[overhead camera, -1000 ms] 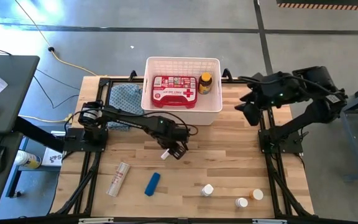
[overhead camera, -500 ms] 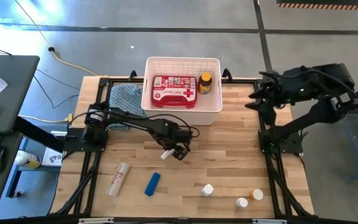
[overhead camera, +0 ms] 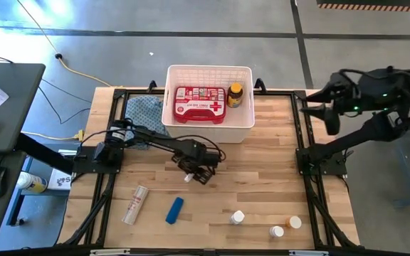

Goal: Pick & place medical supplies in basket/bin
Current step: Put the white rolled gauze into the white bin

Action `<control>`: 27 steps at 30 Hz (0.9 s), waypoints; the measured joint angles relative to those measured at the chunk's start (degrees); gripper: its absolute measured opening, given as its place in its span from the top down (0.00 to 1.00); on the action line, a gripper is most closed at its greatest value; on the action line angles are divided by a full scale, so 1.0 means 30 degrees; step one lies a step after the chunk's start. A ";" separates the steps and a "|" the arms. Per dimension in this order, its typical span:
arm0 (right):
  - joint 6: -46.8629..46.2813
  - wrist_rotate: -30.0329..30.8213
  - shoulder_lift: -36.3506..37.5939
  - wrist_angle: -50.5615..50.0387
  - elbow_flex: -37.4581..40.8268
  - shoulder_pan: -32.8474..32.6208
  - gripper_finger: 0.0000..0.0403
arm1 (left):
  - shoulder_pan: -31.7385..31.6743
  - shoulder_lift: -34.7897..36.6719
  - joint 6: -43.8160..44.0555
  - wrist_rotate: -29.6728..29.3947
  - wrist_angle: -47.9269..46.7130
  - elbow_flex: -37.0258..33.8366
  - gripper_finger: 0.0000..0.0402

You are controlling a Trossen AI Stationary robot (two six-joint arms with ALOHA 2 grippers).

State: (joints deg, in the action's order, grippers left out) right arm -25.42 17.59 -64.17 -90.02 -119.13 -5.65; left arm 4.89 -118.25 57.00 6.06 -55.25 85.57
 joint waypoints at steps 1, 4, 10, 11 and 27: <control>0.0084 0.0206 0.0187 0.0006 0.0000 0.0000 0.51 | 0.0000 0.0006 0.0018 0.0173 0.0088 -0.0020 0.43; 0.0291 0.0523 0.0667 0.0000 0.0000 0.0000 0.51 | 0.0000 -0.0059 0.0083 0.0223 0.0362 0.0055 0.49; 0.0477 0.0523 0.1355 0.0000 -0.0015 -0.0006 0.51 | 0.0000 -0.0074 0.0003 0.0619 0.0409 0.0031 0.61; 0.0477 0.0523 0.1448 0.0000 -0.0015 0.0000 0.51 | 0.0000 -0.0074 -0.0004 0.0765 0.0409 0.0031 0.64; 0.1630 0.0298 0.1906 0.0000 -0.0015 -0.0004 0.51 | 0.0000 -0.0074 -0.1545 0.4374 0.0337 0.2630 0.74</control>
State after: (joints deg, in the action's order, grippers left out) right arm -20.53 18.48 -58.46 -90.02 -119.17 -5.66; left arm 4.89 -118.48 52.37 19.18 -54.24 93.46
